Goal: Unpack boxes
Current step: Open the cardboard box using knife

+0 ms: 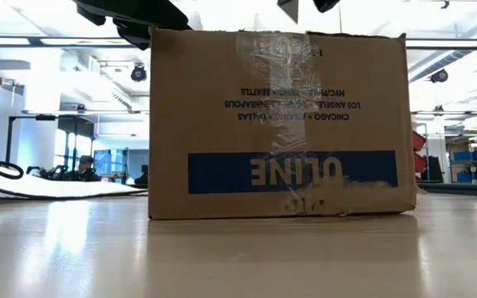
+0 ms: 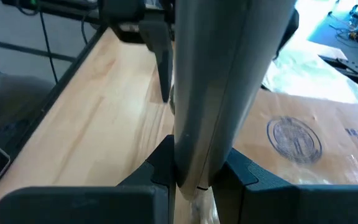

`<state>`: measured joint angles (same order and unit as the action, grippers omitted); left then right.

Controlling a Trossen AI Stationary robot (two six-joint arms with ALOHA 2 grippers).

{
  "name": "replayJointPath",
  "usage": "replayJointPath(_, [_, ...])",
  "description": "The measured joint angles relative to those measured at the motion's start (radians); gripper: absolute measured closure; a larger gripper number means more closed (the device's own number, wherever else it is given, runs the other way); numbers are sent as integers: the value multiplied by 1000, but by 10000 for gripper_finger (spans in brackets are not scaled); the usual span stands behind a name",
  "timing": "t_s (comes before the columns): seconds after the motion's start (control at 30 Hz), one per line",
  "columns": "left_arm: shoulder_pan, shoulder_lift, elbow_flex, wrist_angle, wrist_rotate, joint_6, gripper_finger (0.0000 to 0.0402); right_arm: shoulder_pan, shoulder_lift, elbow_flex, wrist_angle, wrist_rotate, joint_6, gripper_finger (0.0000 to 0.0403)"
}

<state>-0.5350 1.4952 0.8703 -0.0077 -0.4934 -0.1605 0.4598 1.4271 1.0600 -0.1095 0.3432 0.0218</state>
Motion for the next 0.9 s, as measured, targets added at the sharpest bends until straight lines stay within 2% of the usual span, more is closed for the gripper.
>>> replayJointPath(0.2, [0, 0, 0, -2, 0, -6, 237, 14, -12, -4, -6, 27, 13, 355])
replayJointPath(0.4, [0, -5, 2, 1, 2, -13, 233, 3, 41, -20, 160, 21, -50, 355])
replayJointPath(0.57, [0, -6, 1, 0, 5, -18, 228, -14, 80, -21, 205, 25, -82, 355])
replayJointPath(0.9, [0, -6, 0, -2, 4, -39, 241, -18, 61, -35, 142, 25, -48, 355])
